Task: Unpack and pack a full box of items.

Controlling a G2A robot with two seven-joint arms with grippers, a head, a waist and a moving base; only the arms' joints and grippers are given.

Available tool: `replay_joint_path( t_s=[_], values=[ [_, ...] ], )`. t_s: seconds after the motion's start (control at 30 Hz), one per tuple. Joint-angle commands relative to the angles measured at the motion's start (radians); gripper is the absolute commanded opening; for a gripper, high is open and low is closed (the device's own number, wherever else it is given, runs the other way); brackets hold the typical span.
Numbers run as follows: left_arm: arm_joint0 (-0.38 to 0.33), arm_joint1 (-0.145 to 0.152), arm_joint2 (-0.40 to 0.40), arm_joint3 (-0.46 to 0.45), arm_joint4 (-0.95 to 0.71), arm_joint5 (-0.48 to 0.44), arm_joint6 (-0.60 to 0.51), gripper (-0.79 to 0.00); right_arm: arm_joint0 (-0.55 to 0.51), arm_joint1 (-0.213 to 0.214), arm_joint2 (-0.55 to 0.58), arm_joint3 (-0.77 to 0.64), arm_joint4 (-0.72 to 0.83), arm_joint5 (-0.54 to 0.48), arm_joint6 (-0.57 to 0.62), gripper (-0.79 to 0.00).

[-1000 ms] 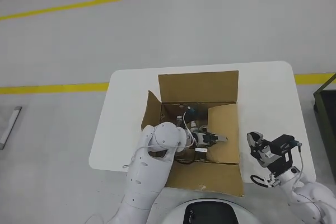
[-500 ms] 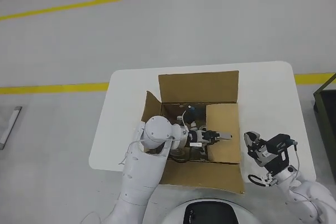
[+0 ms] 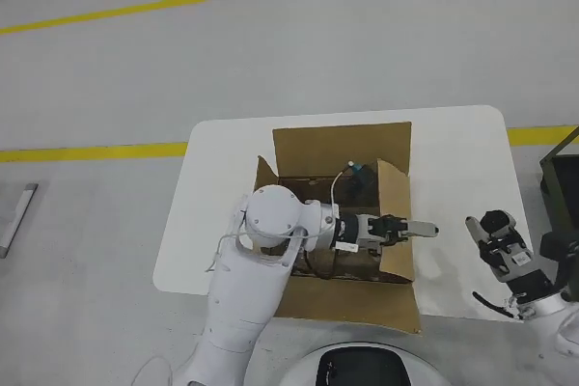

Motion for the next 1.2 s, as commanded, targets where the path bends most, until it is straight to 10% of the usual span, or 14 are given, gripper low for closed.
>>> replay_joint_path(
  t_s=[0.0, 0.77, 0.9, 1.17],
  values=[
    [-0.011, -0.003, 0.042, -0.001, -0.002, -0.010, 0.010, 0.000, -0.022, 0.000, 0.049, -0.007, 0.083, -0.023, 0.009, 0.000],
    [-0.149, -0.043, 0.283, 0.177, -0.131, -0.017, 0.111, 0.000, -0.048, -0.004, 0.182, -0.123, 0.268, 0.060, 0.145, 0.000],
    [-0.156, -0.043, 0.295, 0.188, -0.125, -0.020, 0.126, 0.000, -0.033, 0.000, 0.202, -0.152, 0.283, 0.090, 0.249, -0.446],
    [-0.169, -0.040, 0.304, 0.206, -0.133, -0.026, 0.136, 0.000, 0.011, 0.005, 0.173, -0.160, 0.254, 0.085, 0.369, -0.523]
  ],
)
